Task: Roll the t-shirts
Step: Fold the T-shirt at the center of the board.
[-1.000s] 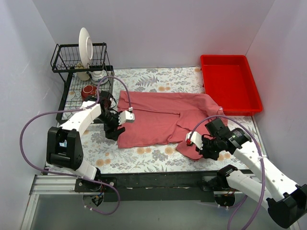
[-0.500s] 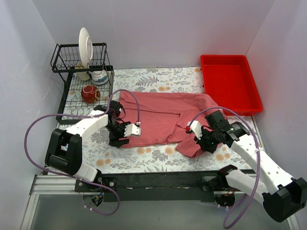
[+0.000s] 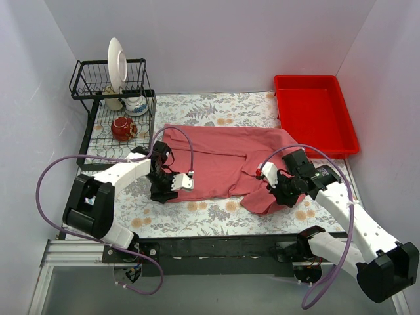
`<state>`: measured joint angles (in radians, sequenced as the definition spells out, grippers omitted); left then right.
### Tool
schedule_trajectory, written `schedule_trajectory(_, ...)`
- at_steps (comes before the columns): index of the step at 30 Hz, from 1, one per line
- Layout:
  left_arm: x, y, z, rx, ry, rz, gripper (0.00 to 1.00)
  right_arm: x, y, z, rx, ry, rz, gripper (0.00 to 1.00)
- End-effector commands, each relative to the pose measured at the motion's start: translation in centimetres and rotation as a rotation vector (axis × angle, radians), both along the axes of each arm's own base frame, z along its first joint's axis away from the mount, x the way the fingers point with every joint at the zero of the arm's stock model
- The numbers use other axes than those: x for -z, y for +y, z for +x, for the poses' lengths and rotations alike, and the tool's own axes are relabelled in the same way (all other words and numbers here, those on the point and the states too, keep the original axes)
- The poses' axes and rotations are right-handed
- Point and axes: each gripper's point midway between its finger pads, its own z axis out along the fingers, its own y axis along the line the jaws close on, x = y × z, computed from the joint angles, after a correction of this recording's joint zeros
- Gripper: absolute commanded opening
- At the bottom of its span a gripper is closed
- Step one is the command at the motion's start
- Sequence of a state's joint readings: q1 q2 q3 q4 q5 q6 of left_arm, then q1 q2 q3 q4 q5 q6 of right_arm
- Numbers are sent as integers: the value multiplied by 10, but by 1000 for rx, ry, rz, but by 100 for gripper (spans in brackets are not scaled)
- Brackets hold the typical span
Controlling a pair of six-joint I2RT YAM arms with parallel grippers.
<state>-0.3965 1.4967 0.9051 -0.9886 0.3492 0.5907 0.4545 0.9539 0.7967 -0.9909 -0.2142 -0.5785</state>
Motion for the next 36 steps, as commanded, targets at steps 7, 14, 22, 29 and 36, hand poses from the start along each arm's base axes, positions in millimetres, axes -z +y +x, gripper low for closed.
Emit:
schedule_trajectory(7,23,-2,-12,-5,9,20,46,-12,-1,21,63,-40,28,1)
schedule_trajectory(14,32,18,-27,-33,-26,95,3,-21,-10,24,97,-56,16,1)
schedule_trajectory(22,-4,19,-40,-67,-33,56,0,-53,-28,6,79,-99,-29,1)
schedule_trajectory(29,-23,25,-52,-82,-44,58,0,-87,-62,-14,94,-247,-122,1)
schedule_trajectory(36,-36,30,-65,-96,-19,63,0,-95,-63,-12,108,-280,-112,1)
